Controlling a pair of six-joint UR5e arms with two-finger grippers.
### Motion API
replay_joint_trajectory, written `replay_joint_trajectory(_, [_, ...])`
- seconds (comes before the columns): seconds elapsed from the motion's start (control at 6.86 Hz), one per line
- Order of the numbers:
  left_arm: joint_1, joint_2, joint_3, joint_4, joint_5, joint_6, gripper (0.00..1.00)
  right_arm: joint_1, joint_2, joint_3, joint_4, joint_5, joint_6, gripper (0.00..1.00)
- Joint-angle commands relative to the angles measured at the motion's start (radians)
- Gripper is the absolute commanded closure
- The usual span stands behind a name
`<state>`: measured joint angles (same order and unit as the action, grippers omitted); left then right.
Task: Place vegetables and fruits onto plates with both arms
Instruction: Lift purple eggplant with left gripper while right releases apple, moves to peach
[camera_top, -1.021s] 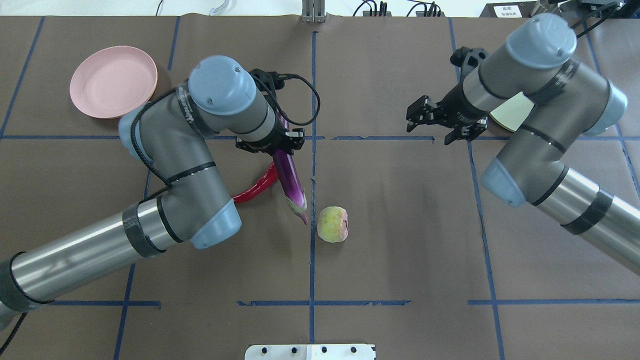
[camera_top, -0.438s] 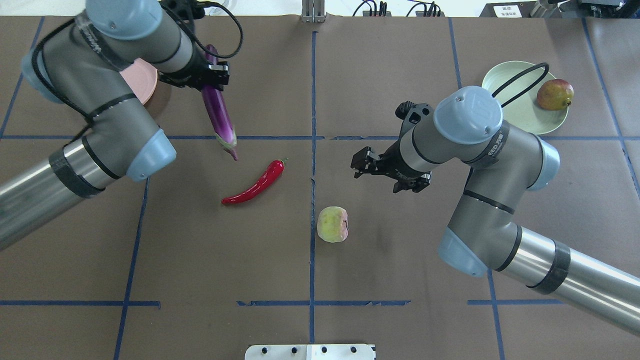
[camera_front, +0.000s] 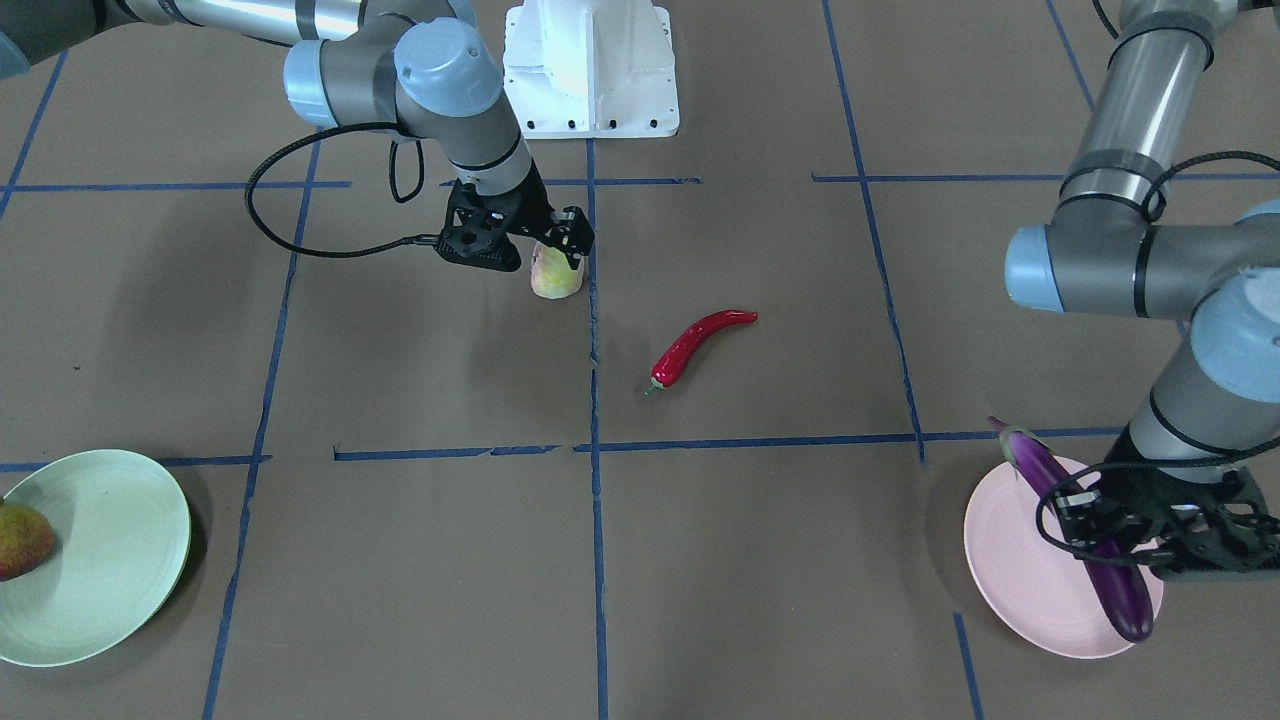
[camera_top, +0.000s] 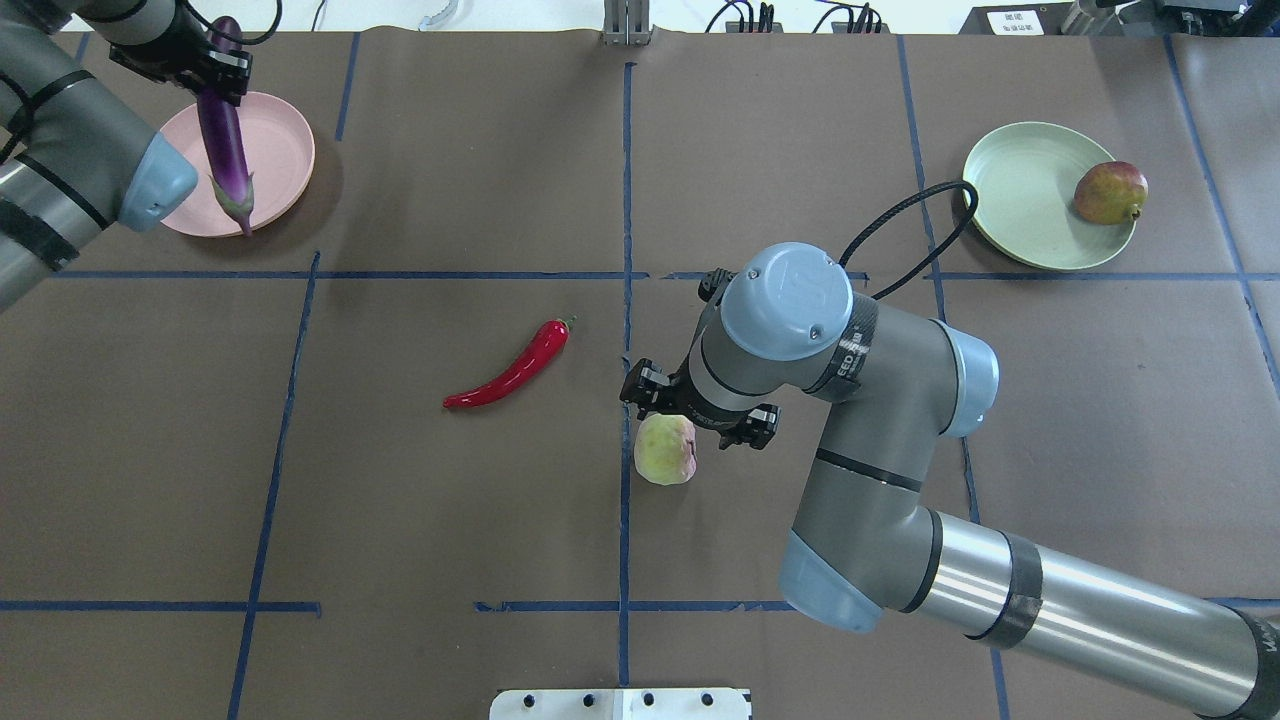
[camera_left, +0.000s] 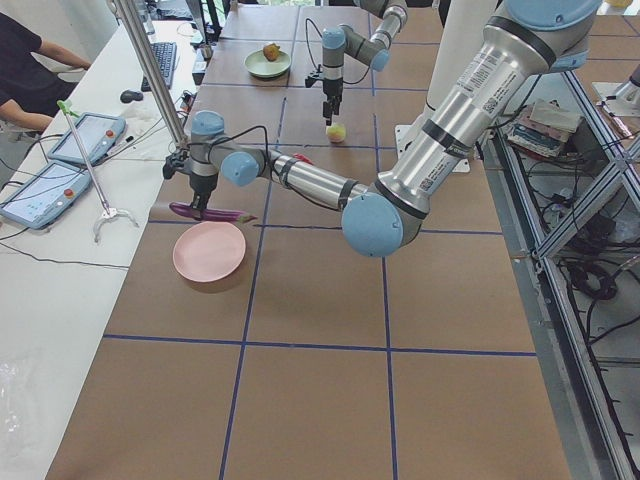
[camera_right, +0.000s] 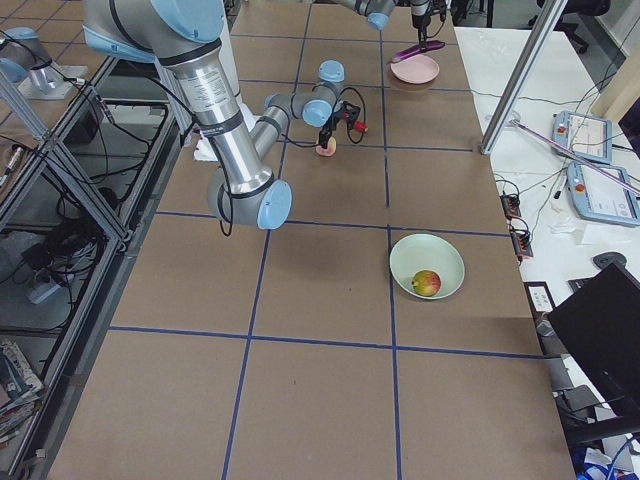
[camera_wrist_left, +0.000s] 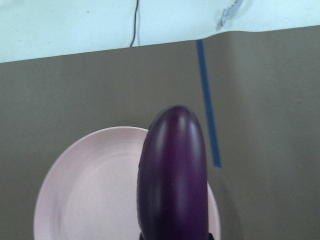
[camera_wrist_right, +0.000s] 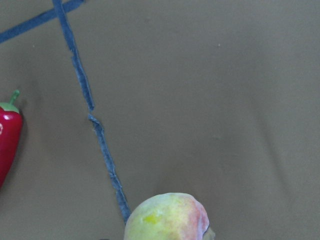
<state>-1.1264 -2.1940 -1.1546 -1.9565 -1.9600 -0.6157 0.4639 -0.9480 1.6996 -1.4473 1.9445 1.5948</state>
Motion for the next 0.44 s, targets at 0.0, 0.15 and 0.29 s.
replay_joint_trajectory(0.0, [-0.025, -0.019, 0.125, -0.084, 0.001, 0.025, 1.0, -0.013, 0.052, -0.061, -0.01, -0.016, -0.001, 0.0])
replay_joint_trajectory(0.15, [-0.027, -0.035, 0.168, -0.093, 0.007, 0.058, 0.88, -0.014, 0.055, -0.076, -0.008, -0.019, -0.001, 0.0])
replay_joint_trajectory(0.29, [-0.021, -0.038, 0.174, -0.093, 0.007, 0.071, 0.01, -0.021, 0.055, -0.078, -0.008, -0.024, -0.001, 0.0])
